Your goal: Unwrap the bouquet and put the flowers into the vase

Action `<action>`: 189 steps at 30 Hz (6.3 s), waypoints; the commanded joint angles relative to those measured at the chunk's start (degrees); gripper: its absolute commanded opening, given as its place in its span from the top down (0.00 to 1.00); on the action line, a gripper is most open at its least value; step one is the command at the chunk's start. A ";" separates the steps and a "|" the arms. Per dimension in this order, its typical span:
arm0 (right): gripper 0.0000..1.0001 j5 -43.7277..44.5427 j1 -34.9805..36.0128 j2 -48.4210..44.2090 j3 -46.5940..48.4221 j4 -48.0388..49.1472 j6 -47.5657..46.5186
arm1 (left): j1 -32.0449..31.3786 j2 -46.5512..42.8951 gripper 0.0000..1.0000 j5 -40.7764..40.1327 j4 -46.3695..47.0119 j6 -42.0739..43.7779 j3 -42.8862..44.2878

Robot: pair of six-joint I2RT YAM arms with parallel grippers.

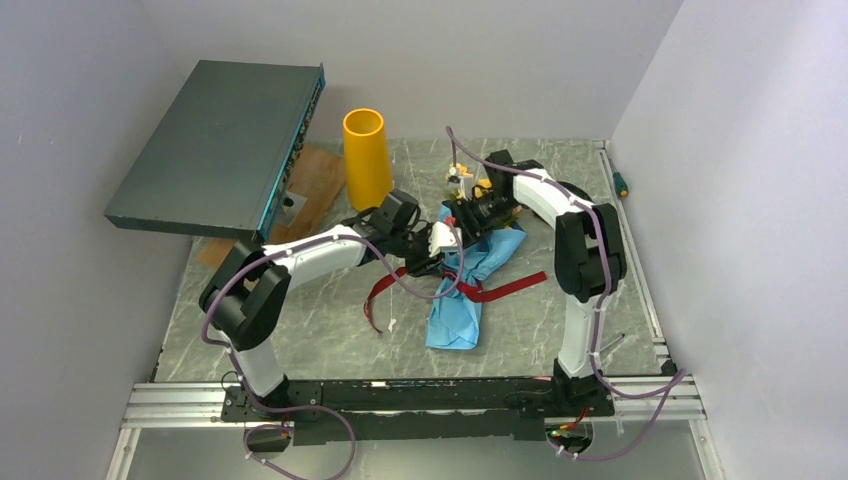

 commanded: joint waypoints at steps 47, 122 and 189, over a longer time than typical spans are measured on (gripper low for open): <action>0.87 -0.29 0.63 -15.18 -17.35 -5.84 -6.78 | -5.65 1.62 1.00 -8.31 4.89 -1.81 -0.48; 0.64 -2.97 -7.32 -19.61 -15.79 -13.54 -10.50 | -1.86 3.44 0.52 -1.13 6.32 -2.61 5.19; 0.43 0.47 11.68 -4.24 6.81 3.95 2.60 | -12.53 -35.29 1.00 -3.91 -16.20 18.72 -22.19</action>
